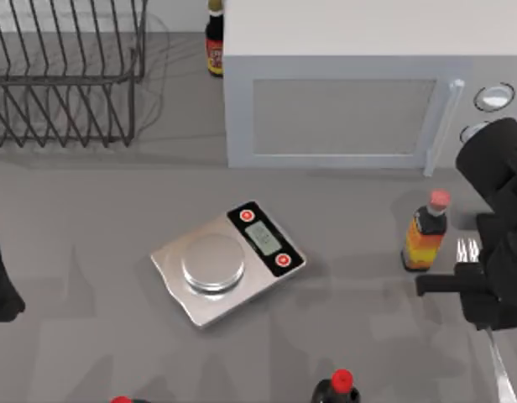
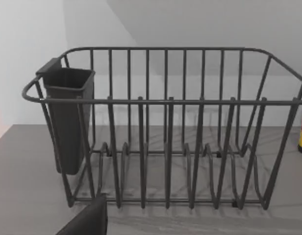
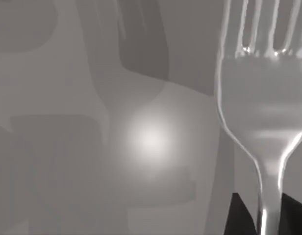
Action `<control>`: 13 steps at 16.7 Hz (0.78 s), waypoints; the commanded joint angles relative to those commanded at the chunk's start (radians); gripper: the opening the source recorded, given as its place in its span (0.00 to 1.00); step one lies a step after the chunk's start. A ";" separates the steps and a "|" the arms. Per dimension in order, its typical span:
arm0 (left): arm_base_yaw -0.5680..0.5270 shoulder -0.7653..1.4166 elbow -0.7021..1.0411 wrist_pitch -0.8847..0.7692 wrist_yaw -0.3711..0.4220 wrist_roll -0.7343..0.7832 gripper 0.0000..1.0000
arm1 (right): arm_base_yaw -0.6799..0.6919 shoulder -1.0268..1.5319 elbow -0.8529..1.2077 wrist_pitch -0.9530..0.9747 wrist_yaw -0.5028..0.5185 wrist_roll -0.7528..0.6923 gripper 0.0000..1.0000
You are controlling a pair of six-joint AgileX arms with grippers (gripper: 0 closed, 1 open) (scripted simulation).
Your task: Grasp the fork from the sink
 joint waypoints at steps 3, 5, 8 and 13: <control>0.000 0.000 0.000 0.000 0.000 0.000 1.00 | 0.000 0.000 0.000 0.000 0.000 0.000 0.38; 0.000 0.000 0.000 0.000 0.000 0.000 1.00 | 0.000 0.000 0.000 0.000 0.000 0.000 0.53; 0.000 0.000 0.000 0.000 0.000 0.000 1.00 | 0.000 0.000 0.000 0.000 0.000 0.000 0.75; 0.000 0.000 0.000 0.000 0.000 0.000 1.00 | 0.000 0.000 0.000 0.000 0.000 0.000 1.00</control>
